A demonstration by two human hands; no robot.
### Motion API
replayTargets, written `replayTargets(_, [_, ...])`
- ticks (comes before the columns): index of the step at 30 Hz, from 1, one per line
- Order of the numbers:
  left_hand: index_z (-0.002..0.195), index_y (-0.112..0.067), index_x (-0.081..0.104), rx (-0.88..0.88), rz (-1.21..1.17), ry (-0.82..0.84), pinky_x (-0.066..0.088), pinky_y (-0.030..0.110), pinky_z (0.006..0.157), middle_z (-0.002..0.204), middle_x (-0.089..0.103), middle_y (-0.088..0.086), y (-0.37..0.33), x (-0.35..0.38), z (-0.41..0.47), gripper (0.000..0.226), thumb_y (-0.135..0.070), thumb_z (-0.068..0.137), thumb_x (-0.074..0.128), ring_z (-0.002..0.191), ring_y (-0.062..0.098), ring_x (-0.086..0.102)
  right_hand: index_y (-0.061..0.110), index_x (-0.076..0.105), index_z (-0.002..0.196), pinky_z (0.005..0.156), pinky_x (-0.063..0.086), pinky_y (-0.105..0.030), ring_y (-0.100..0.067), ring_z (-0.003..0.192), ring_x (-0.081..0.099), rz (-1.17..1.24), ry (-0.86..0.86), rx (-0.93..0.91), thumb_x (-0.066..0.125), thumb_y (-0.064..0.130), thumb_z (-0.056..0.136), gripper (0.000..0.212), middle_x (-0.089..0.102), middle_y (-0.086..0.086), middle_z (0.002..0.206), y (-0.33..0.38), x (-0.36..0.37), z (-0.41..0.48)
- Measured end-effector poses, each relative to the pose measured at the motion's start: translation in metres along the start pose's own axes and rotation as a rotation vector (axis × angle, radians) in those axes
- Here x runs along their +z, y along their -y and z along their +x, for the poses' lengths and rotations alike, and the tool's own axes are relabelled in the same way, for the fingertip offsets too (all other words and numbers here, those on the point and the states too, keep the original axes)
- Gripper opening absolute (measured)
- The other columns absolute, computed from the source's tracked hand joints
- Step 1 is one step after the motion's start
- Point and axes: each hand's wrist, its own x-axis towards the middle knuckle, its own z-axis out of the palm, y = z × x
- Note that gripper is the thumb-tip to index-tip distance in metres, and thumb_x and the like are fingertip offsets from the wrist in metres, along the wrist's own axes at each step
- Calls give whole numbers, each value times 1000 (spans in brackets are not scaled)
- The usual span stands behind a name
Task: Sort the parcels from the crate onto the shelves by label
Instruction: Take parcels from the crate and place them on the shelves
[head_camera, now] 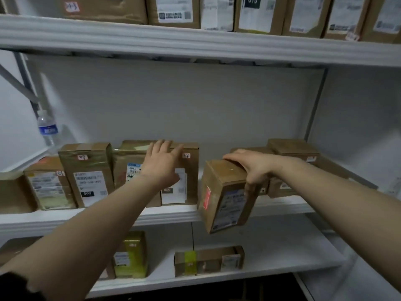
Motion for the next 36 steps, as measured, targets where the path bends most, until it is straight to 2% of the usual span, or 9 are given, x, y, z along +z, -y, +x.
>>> replayTargets(4, [153, -23, -4, 1, 75, 69, -5, 43, 118, 161, 0, 8, -6, 9, 33, 104, -35, 82, 71, 147, 27, -6, 28, 23, 147, 108, 36, -45, -23, 128, 36, -11, 67, -51, 85, 17, 63, 104, 36, 0, 137, -18, -5, 31])
replayTargets(7, [152, -23, -8, 17, 118, 106, -5, 44, 119, 161, 1, 8, -6, 17, 48, 107, -37, 81, 72, 148, 27, -5, 30, 24, 146, 106, 39, -45, -23, 128, 37, 0, 109, -69, 84, 12, 63, 104, 36, 0, 138, -26, -8, 48])
replayTargets(12, [152, -27, 7, 45, 129, 36, 10, 39, 118, 156, 21, 6, -3, 27, 52, 91, -24, 85, 68, 144, 27, 18, 26, 24, 146, 106, 38, -40, -22, 128, 38, -11, 161, -86, 82, 4, 65, 103, 38, 0, 140, -29, -12, 61])
replayTargets(16, [152, -28, 12, 73, 149, -61, 19, 38, 116, 152, 27, 6, 2, 36, 52, 79, -16, 90, 60, 141, 28, 25, 25, 25, 147, 106, 39, -43, -23, 128, 38, 1, 183, -82, 79, -1, 66, 101, 38, -1, 141, -30, -11, 71])
replayTargets(20, [151, -29, 10, 75, 163, -80, 25, 37, 113, 150, 30, 4, 5, 39, 57, 78, -15, 91, 58, 139, 27, 28, 24, 26, 145, 105, 40, -44, -22, 126, 40, 1, 186, -72, 78, -2, 66, 99, 40, -1, 137, -30, -7, 83])
replayTargets(30, [150, -32, 15, 63, 109, -101, 29, 39, 112, 148, 33, 3, 6, 40, 58, 79, -13, 88, 61, 137, 27, 30, 29, 26, 145, 105, 39, -48, -25, 126, 38, -40, 147, 5, 81, 7, 64, 100, 37, -2, 136, -35, -2, 103])
replayTargets(36, [150, -31, 14, 69, 113, -104, 27, 37, 113, 147, 33, 3, 5, 39, 55, 81, -12, 87, 60, 137, 27, 29, 26, 26, 146, 105, 38, -44, -26, 124, 39, -46, 131, 46, 79, 7, 67, 97, 37, -5, 134, -33, -3, 108])
